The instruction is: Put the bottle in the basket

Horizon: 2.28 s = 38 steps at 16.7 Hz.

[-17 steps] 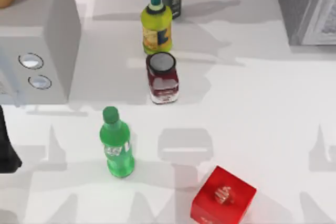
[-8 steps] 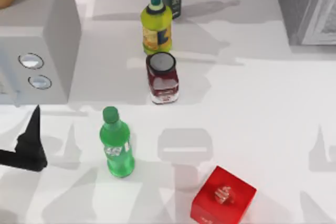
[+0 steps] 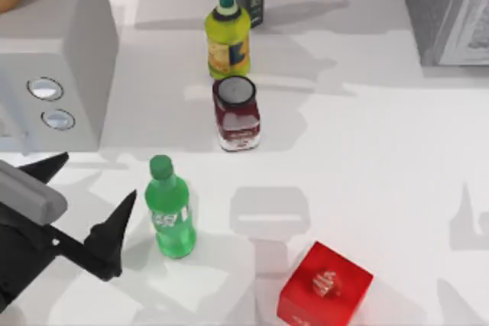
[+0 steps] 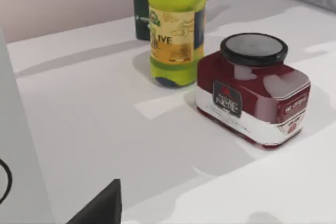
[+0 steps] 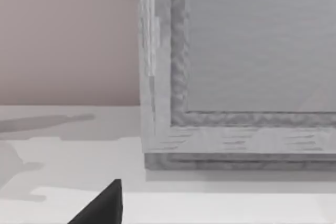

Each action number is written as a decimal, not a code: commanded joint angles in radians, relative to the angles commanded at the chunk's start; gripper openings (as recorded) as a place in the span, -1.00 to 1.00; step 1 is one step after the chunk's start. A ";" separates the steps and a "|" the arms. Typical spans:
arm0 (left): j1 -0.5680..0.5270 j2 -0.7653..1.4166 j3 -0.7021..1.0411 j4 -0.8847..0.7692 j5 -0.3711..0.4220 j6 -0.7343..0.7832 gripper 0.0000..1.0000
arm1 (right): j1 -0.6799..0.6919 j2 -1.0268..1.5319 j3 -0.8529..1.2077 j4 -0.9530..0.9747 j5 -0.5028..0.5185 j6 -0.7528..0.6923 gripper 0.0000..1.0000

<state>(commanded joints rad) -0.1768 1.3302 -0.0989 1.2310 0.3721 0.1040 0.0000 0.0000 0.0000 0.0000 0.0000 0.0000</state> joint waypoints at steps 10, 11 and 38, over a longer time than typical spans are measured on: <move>-0.097 0.407 -0.025 0.390 0.162 0.031 1.00 | 0.000 0.000 0.000 0.000 0.000 0.000 1.00; -0.097 0.407 -0.025 0.390 0.162 0.031 1.00 | 0.000 0.000 0.000 0.000 0.000 0.000 1.00; -0.290 0.620 0.220 0.381 -0.022 -0.017 0.55 | 0.000 0.000 0.000 0.000 0.000 0.000 1.00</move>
<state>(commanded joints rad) -0.4664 1.9500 0.1214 1.6116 0.3504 0.0873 0.0000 0.0000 0.0000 0.0000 0.0000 0.0000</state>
